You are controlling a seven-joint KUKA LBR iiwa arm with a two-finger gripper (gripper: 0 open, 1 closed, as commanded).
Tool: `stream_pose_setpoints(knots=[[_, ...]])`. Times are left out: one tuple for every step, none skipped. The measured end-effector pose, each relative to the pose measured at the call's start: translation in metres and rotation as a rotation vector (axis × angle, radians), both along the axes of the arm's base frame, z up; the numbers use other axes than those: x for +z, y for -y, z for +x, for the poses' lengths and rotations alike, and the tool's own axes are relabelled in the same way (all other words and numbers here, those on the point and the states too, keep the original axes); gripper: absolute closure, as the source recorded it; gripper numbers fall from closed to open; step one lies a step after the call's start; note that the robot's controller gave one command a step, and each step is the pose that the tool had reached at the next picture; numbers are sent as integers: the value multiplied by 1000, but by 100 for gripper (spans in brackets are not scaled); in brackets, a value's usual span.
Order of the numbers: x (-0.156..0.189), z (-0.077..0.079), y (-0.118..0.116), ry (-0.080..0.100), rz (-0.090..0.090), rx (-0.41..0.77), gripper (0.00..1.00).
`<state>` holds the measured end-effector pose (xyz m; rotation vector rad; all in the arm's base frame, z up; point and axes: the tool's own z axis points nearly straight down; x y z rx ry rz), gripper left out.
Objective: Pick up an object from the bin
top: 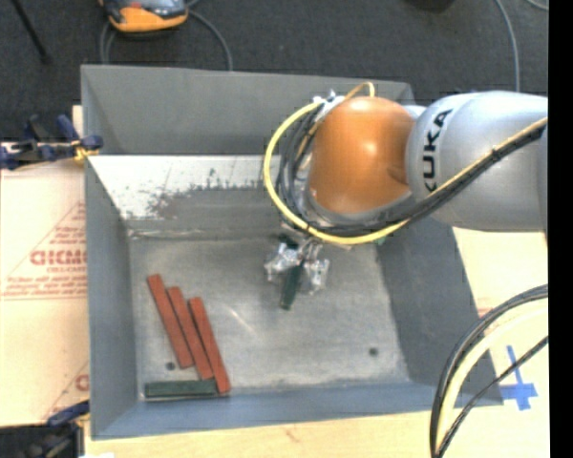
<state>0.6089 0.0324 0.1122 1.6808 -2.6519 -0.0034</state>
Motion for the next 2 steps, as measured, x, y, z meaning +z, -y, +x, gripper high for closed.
stream_pose_setpoints(knots=[[128, 2, -8, 6, 2, 18, 100], [128, 2, -9, 6, 2, 18, 100]])
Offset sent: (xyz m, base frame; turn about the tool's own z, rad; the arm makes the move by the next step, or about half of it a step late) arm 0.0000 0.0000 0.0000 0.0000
